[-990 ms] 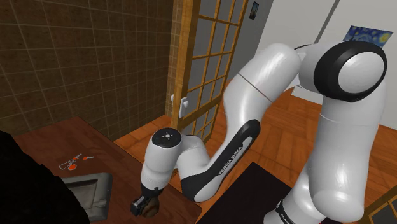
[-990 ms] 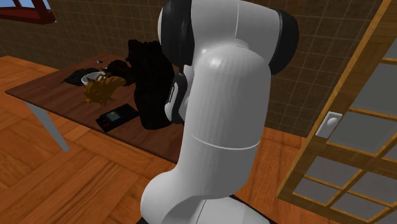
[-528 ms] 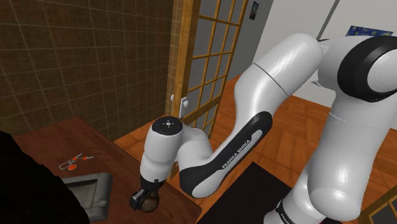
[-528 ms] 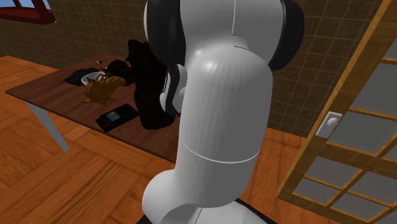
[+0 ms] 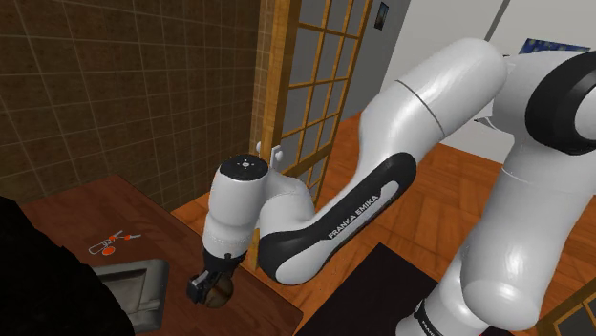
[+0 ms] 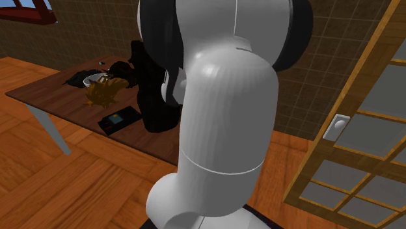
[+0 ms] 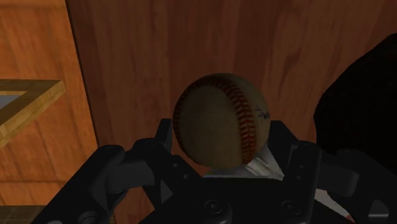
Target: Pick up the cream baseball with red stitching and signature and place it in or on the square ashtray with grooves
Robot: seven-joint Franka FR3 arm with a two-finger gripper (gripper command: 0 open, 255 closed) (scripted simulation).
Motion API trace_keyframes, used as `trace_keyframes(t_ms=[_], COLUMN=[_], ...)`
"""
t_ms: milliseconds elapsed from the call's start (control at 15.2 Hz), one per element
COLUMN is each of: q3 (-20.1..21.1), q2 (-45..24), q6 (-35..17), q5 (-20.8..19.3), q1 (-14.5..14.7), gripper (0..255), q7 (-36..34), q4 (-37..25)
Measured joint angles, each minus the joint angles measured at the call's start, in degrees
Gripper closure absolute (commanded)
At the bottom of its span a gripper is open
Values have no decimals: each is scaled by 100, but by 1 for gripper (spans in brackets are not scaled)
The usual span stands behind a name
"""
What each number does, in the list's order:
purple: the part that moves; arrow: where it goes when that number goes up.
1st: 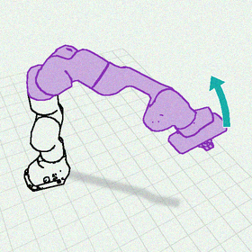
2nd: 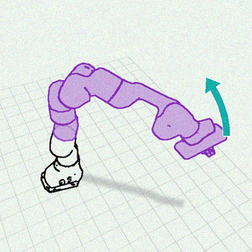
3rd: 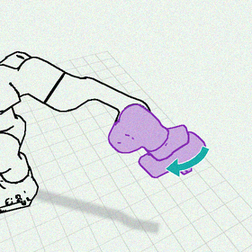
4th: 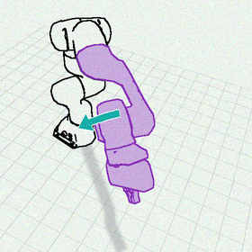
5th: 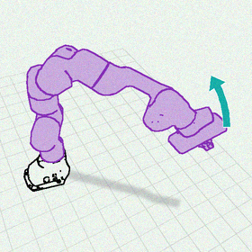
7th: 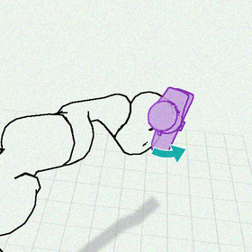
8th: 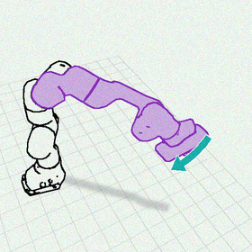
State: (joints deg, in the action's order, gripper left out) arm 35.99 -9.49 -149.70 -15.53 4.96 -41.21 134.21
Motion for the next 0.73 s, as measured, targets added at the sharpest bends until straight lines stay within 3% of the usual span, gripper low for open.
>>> trace_keyframes(t_ms=[330,726], q3=[-304,-602], q2=[-1040,-2247], q6=[549,1335], q5=[-660,-1010], q1=[402,928], gripper=[255,255], q7=[-373,-383], q4=[-1372,-3238])
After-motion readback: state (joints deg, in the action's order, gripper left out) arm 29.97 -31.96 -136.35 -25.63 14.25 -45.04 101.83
